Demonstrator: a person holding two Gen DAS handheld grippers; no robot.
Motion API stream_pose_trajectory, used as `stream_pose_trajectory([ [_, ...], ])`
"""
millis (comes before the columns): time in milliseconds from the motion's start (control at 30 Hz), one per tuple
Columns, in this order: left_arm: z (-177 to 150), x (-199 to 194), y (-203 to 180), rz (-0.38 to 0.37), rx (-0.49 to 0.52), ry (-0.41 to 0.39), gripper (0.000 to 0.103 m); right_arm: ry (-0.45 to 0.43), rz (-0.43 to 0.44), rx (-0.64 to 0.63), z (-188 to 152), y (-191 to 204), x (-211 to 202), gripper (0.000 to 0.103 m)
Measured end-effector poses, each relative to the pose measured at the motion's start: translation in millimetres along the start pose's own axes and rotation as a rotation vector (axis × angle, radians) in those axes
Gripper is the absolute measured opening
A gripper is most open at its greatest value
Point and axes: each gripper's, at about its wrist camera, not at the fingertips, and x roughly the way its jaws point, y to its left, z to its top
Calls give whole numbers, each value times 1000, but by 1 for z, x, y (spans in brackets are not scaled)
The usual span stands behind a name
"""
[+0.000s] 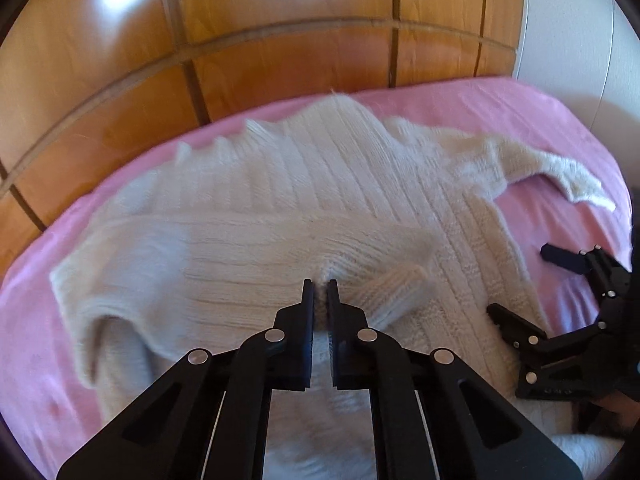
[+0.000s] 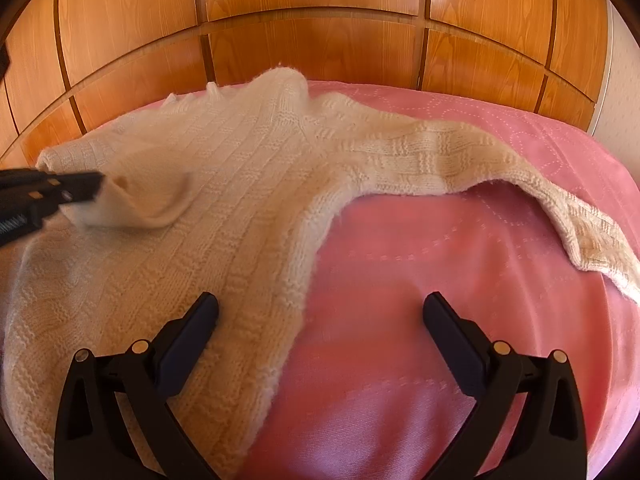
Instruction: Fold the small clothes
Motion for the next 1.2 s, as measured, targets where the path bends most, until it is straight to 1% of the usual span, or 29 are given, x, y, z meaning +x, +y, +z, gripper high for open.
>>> stream_pose_trajectory([
  [67, 1, -13, 11, 14, -20, -26, 5, 0, 0, 0, 0, 0, 0, 101],
  [167, 2, -35, 42, 28, -103, -72, 5, 0, 0, -1, 0, 0, 0, 101],
  [233, 2, -52, 69, 48, -173, -106, 5, -1, -2, -1, 0, 0, 0, 101],
  [267, 1, -62, 85, 62, -206, -123, 5, -1, -2, -2, 0, 0, 0, 101],
  [367, -2, -81, 119, 117, -248, -153, 5, -2, -4, -2, 0, 0, 0, 101],
  [567, -26, -113, 202, 276, -380, -178, 5, -2, -4, -3, 0, 0, -1, 101],
  [733, -55, -131, 274, 414, -538, -185, 5, -2, -4, -3, 0, 0, -1, 101],
  [767, -63, -135, 291, 453, -576, -186, 5, -2, -4, -3, 0, 0, -1, 101],
  [867, -82, -142, 325, 559, -639, -175, 5, -2, -4, -3, 0, 0, -1, 101],
  [933, -97, -148, 347, 674, -654, -161, 5, -2, -5, -4, 0, 0, -1, 101],
  [1000, -115, -150, 366, 761, -696, -134, 5, -2, -6, -4, 1, 0, -1, 101],
  [1033, -124, -151, 374, 787, -729, -120, 5, -2, -6, -4, 1, 0, -1, 101],
  [1067, -136, -151, 381, 797, -778, -104, 5, -3, -6, -5, 1, 0, -1, 101],
  [1133, -158, -153, 385, 762, -866, -96, 32, -3, -6, -4, 1, 0, -1, 101],
  [1167, -171, -154, 383, 749, -922, -94, 65, -3, -5, -3, 1, -1, -1, 101],
  [1200, -178, -159, 379, 750, -954, -115, 69, -3, -3, -2, 1, -1, -1, 101],
])
